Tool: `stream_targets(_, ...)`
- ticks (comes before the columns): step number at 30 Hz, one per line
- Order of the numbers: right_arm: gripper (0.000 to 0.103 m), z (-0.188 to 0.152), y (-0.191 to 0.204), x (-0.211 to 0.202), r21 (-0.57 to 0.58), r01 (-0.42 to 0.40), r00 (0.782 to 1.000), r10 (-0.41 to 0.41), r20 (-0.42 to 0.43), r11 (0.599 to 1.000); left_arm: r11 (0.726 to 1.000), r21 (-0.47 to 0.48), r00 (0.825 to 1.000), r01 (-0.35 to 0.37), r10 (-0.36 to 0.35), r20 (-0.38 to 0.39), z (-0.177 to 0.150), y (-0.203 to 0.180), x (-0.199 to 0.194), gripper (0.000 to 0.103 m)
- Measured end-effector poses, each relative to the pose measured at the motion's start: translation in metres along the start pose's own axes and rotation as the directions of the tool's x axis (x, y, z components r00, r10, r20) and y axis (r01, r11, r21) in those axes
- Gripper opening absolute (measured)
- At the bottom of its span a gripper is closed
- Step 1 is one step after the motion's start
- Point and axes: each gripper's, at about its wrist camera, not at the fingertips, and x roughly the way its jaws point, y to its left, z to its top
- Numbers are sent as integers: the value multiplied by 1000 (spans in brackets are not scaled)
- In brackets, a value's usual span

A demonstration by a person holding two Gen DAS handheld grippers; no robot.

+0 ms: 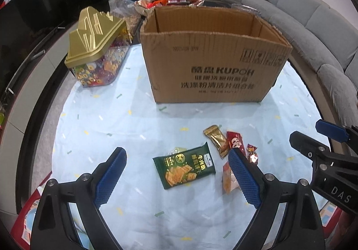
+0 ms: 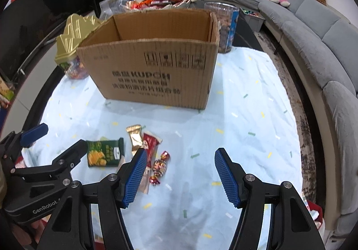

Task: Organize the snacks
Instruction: 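Move the left tool toward the green cracker packet while the right tool approaches the red foil chocolate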

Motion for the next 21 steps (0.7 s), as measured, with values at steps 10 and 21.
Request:
stream_targets(10,64,-8,3,19,-32,-10,998,8,-62,999,1000,-16,998,10,-11,-56,-6,-3,20,93)
stream_targets(21,63,-12,4,44,-35,-28,992,24,-127,999,999,-39,993,12,-17,-120,-5,-5,48,93)
